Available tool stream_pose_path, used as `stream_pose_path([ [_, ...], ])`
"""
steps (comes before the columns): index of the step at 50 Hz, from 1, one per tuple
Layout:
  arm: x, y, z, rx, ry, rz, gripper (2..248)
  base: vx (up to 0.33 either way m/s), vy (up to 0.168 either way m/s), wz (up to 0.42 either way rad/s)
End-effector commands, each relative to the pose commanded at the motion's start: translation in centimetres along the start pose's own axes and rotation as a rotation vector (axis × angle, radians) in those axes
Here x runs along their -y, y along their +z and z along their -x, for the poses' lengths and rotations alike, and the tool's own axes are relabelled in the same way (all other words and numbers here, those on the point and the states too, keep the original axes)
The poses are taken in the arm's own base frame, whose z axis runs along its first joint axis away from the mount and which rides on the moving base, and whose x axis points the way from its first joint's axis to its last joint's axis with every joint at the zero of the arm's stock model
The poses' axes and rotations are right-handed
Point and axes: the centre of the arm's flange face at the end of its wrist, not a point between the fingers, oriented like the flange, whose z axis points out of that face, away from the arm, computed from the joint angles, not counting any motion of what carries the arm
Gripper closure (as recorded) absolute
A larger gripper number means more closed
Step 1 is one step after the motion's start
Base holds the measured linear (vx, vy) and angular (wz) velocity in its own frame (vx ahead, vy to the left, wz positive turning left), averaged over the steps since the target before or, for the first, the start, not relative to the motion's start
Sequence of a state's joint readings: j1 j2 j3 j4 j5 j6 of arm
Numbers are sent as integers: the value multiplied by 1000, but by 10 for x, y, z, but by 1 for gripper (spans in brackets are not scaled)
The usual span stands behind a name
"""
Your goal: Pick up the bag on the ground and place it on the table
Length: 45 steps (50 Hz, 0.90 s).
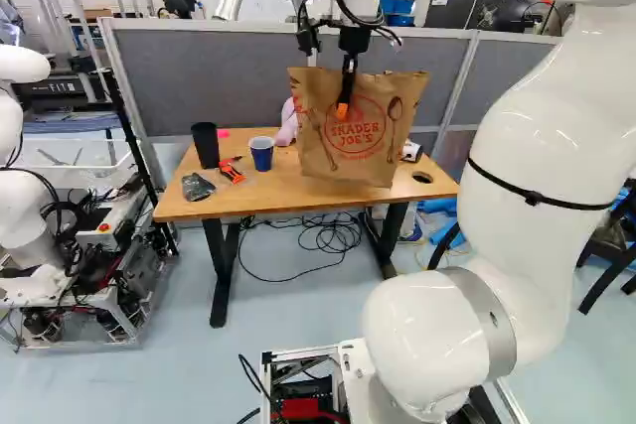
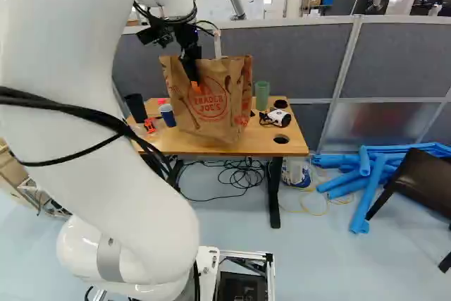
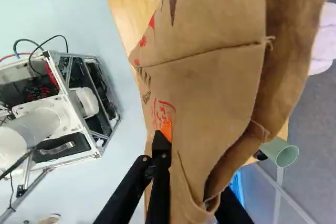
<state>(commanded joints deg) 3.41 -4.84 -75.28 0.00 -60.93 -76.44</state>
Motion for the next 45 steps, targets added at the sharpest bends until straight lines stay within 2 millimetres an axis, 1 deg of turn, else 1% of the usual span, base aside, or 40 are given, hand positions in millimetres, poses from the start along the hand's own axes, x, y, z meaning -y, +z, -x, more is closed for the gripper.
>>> stream_pose_path([
  [33,0,0,0,0,-347,0,230,0,0,0],
  [45,0,0,0,0,-386,0,230,0,0,0],
])
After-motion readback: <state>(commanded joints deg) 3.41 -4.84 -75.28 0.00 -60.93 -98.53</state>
